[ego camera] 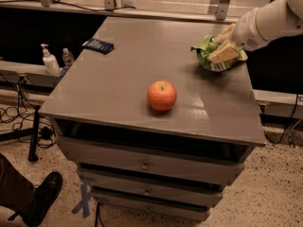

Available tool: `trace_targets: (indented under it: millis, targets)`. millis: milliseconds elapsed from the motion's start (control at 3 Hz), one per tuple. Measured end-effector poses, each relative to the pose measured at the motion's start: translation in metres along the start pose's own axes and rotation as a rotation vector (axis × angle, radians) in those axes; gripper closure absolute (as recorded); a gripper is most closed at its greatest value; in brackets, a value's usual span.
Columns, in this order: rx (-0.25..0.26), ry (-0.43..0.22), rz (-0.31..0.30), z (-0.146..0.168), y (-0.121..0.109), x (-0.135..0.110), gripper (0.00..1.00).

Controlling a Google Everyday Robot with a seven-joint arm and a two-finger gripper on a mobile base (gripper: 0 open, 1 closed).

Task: Move green rice chip bag near apple

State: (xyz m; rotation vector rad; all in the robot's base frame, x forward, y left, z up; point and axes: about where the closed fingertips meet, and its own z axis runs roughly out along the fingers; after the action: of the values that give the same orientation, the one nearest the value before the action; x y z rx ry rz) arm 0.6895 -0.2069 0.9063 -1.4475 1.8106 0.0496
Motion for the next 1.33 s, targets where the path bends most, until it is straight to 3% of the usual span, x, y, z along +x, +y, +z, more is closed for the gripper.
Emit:
trace_targets:
  millis: [667, 1333]
  targets:
    - [-0.084, -0.02, -0.027, -0.025, 0.044, 0.012, 1.0]
    - [-0.127, -0.065, -0.068, -0.044, 0.077, -0.012, 1.0]
